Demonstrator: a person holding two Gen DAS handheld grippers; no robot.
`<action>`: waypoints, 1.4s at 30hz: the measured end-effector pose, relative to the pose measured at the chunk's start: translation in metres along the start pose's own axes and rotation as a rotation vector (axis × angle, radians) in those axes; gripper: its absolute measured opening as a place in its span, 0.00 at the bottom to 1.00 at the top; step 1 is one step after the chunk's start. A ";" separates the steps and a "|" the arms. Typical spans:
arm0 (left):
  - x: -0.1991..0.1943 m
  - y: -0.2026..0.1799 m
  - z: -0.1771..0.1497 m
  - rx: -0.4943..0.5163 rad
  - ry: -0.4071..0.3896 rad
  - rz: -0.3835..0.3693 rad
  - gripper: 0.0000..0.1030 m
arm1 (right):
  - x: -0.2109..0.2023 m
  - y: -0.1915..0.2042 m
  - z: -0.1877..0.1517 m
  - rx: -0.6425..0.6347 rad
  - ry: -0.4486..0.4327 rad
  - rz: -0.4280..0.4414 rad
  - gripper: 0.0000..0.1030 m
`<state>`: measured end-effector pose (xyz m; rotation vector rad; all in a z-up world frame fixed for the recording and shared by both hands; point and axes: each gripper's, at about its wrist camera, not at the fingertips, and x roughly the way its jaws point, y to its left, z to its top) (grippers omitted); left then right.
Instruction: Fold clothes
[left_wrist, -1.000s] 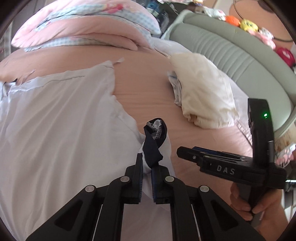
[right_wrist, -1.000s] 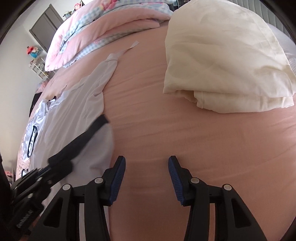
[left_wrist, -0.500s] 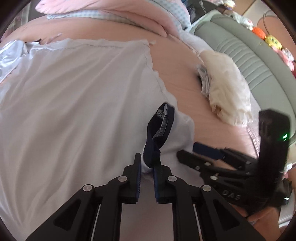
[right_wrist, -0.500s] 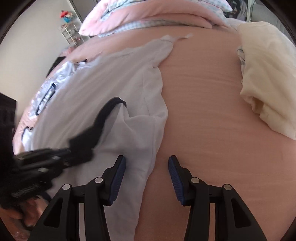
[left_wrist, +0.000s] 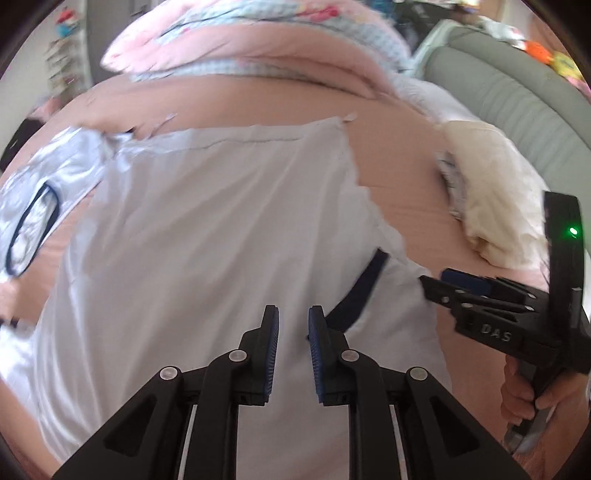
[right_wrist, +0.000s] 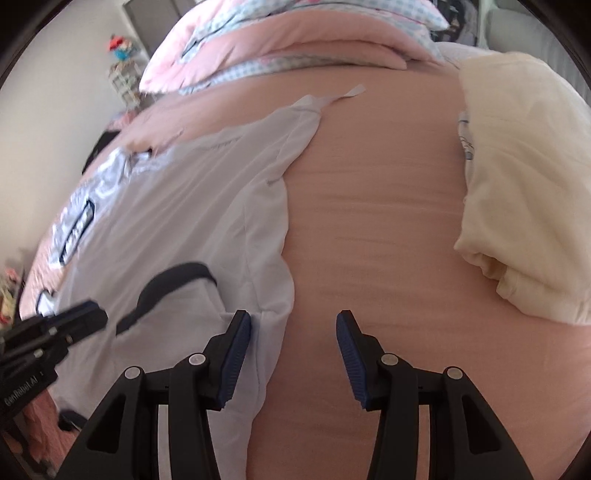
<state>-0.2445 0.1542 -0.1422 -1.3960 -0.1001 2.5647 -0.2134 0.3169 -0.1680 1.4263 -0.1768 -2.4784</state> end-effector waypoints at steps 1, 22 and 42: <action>0.003 -0.002 0.003 0.027 -0.005 -0.043 0.14 | 0.000 0.001 0.002 -0.016 0.006 -0.010 0.47; 0.050 0.004 0.013 -0.029 0.027 -0.167 0.05 | 0.019 -0.019 -0.005 0.105 0.018 0.002 0.46; 0.036 -0.029 0.014 0.056 0.074 -0.079 0.06 | 0.012 -0.028 0.002 0.152 0.026 0.024 0.47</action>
